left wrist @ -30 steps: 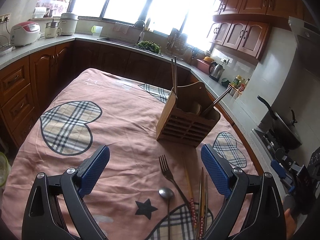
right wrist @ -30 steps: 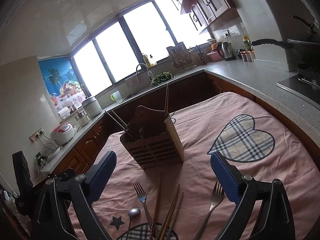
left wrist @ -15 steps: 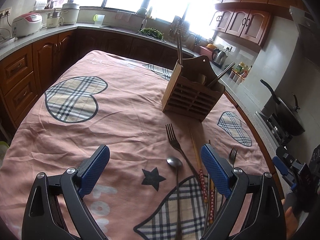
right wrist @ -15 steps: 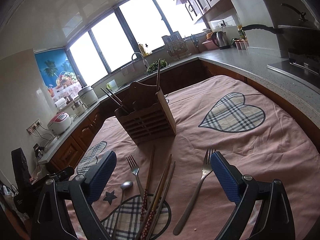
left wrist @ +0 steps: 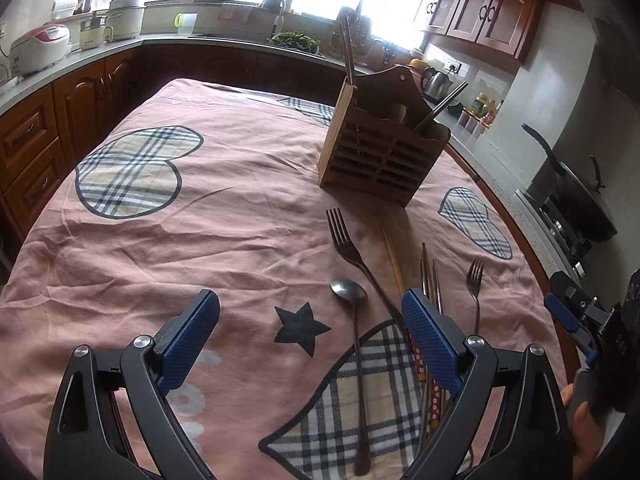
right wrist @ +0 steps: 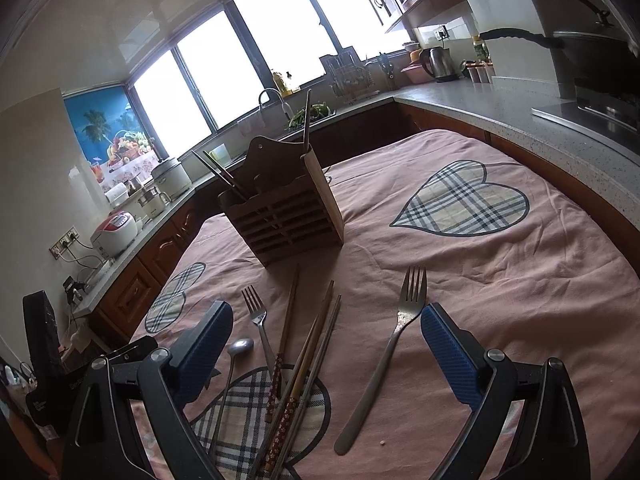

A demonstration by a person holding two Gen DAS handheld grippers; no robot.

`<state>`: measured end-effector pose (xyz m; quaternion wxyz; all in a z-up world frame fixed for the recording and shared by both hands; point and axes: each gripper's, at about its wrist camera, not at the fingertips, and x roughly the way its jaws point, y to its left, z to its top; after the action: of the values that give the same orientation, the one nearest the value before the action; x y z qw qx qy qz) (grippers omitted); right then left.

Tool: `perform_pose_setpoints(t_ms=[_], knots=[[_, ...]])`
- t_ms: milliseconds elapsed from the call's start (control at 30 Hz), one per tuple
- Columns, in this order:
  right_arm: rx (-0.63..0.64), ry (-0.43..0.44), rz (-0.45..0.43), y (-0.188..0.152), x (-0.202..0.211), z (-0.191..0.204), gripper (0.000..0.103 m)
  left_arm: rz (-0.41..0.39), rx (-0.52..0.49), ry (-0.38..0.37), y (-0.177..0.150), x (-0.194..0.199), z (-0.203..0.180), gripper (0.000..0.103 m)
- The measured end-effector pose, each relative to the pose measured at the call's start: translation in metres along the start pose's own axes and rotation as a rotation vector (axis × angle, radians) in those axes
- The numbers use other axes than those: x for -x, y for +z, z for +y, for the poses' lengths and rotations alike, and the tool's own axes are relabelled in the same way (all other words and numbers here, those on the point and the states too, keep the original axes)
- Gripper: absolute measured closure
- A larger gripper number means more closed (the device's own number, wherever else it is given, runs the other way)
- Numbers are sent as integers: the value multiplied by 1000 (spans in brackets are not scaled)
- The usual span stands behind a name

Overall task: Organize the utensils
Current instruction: 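Close the left tool on a metal spoon while the right tool grasps a wooden chopstick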

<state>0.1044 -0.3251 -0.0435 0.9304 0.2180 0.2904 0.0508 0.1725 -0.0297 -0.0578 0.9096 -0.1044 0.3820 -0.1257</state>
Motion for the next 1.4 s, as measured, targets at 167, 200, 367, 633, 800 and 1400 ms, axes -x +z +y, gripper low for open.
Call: perform_pose_setpoints(t_ms=[167,200,367,633,800,1400], knots=[[7,-11,28,-2,-11,-1,7,37,-25,2,0,-13,-6,9],[9,-14,33,-2,-14,-1,8,42,-31,2,0,-15,-7,9],[7,-17,75,0,-30,-1,22,76,-57,1,0,-27,-13,13],[4,-11,144,5,-61,0,49,138,-93,-10,-1,-47,-22,22],[1,-2,187,10,-84,1,59,188,-105,-23,-1,-62,-26,35],[82,-55,351,18,-169,8,79,240,-255,-10,-4,-89,-43,75]])
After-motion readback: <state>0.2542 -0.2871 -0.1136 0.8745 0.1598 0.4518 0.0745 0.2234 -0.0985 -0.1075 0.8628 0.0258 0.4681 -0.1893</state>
